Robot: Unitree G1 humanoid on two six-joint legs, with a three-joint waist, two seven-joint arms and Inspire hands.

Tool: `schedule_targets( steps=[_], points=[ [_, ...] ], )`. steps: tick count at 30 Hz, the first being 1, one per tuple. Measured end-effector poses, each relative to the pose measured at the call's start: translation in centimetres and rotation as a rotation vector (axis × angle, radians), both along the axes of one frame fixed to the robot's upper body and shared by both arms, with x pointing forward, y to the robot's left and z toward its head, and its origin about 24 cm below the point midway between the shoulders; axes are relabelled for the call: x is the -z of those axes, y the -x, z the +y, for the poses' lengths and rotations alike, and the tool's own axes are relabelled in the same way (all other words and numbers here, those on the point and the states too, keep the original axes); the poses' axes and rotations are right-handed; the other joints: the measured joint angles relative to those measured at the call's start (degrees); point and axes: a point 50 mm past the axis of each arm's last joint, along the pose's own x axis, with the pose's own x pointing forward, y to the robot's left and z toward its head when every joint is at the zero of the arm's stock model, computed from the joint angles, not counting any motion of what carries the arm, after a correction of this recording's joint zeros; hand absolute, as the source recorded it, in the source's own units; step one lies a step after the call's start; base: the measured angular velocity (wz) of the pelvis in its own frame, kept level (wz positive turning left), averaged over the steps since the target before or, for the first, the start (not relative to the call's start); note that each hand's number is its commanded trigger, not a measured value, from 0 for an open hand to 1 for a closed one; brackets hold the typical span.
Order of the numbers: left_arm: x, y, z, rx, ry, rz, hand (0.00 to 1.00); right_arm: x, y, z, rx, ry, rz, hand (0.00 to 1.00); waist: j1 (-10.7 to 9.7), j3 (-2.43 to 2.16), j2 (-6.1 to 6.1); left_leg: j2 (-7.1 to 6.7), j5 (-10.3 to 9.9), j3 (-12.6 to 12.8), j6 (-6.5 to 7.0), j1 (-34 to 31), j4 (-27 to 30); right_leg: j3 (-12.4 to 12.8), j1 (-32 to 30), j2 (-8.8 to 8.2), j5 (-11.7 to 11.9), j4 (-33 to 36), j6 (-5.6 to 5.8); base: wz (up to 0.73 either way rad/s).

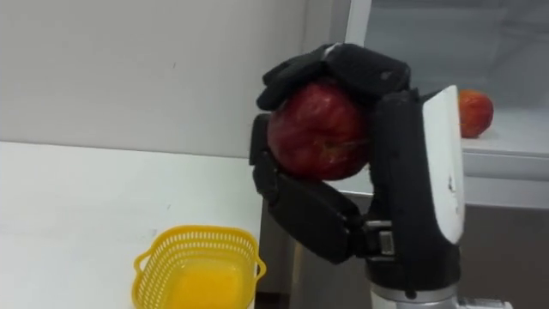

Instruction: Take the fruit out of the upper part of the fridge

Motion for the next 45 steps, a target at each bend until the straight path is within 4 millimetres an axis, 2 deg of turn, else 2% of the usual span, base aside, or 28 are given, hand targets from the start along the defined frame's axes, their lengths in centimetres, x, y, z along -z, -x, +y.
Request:
schedule_targets(
  steps=[5, 11, 17, 19, 24, 27, 29, 32, 34, 38, 40, 45],
  points=[
    [0.0, -0.2, 0.0, 0.005, 0.009, -0.001, 0.0, 0.1, 0.0, 0.2, -0.015, 0.015, 0.012, 1.0, 0.45, 0.39, -0.5, 0.0, 0.0, -0.37, 0.0, -0.04, 0.0, -0.38, 0.17, 0.01, 0.0, -0.07, -0.01, 0.03],
    [0.0, -0.5, -0.2, 0.03, 0.026, 0.005, 0.0, 0.8, -1.0, 0.6, -0.028, 0.049, 0.052, 1.0, 2.14, 0.76, -0.81, 0.02, 0.0, -0.7, -0.02, 0.16, 0.01, -0.95, 0.53, -0.05, 0.01, -0.16, 0.0, 0.03],
    [0.0, -0.7, 0.1, 0.034, 0.034, 0.025, 0.0, 0.5, -1.7, 1.1, 0.017, 0.231, -0.002, 1.0, 3.15, 0.96, -1.29, -0.04, 0.03, -1.48, -0.04, 0.08, 0.01, -1.7, 0.76, -0.11, 0.0, -0.16, 0.0, 0.06],
    [0.0, -0.9, 0.5, 0.034, 0.039, 0.032, 0.0, 0.6, -2.6, 1.2, 0.037, 0.274, 0.006, 1.0, 3.16, 1.16, -1.88, -0.06, 0.05, -2.04, -0.08, 0.04, 0.09, -1.9, 0.93, -0.1, 0.0, -0.16, 0.01, 0.09],
    [-0.2, -1.2, 0.9, 0.039, 0.033, 0.03, 0.0, 1.1, -4.6, 1.3, 0.061, 0.362, 0.06, 1.0, 3.7, 0.97, -2.85, -0.14, 0.06, -2.53, -0.1, -0.05, 0.11, -2.24, 0.91, -0.17, 0.0, -0.18, 0.02, 0.02],
    [-0.3, -1.7, 1.0, 0.044, 0.034, 0.018, 0.0, 2.3, -5.8, 1.1, 0.097, 0.396, 0.123, 1.0, 4.81, 0.88, -3.19, -0.19, 0.06, -2.8, -0.09, -0.05, 0.2, -2.81, 1.03, -0.25, 0.0, -0.19, 0.02, 0.04],
    [-0.3, -1.9, 1.0, 0.045, 0.031, 0.022, 0.0, 3.3, -6.7, 0.9, 0.131, 0.43, 0.175, 1.0, 5.51, 0.91, -3.17, -0.3, 0.08, -3.27, -0.08, 0.0, 0.22, -4.45, 1.4, -0.45, 0.0, -0.23, 0.02, 0.13],
    [-0.4, -2.2, 1.2, 0.043, 0.023, 0.022, 0.0, 5.7, -7.9, 0.8, 0.163, 0.49, 0.294, 1.0, 6.65, 0.95, -3.18, -0.35, 0.12, -3.84, -0.05, 0.02, 0.3, -5.75, 1.77, -0.58, -0.01, -0.22, 0.02, 0.14],
    [-0.4, -2.2, 1.2, 0.039, 0.017, 0.025, 0.0, 7.2, -8.6, 0.7, 0.167, 0.532, 0.364, 1.0, 7.54, 1.14, -3.36, -0.53, 0.28, -4.44, -0.01, -0.08, 0.21, -6.53, 1.85, -0.84, -0.13, -0.2, 0.2, 0.13],
    [-0.4, -2.2, 1.3, 0.038, 0.014, 0.026, 0.0, 8.0, -9.6, 0.3, 0.198, 0.564, 0.423, 1.0, 8.03, 1.71, -3.64, -0.81, 0.41, -5.5, 0.15, -0.57, 0.28, -7.08, 1.74, -1.12, -0.17, -0.22, 0.26, 0.12],
    [-0.4, -2.2, 1.4, 0.037, 0.008, 0.034, 0.0, 8.8, -9.8, 0.1, 0.212, 0.585, 0.459, 1.0, 8.11, 1.57, -3.97, -0.9, 0.44, -5.91, 0.19, -1.0, 0.49, -7.93, 1.65, -1.25, -0.18, -0.17, 0.28, 0.16],
    [-0.6, -3.0, 1.4, 0.047, 0.019, 0.013, 0.0, 10.8, -10.3, -0.5, 0.245, 0.633, 0.574, 1.0, 9.37, 1.36, -4.27, -0.96, 0.46, -6.28, 0.21, -1.07, 0.9, -7.93, 1.72, -1.27, -0.19, -0.21, 0.3, 0.03]
  ],
)
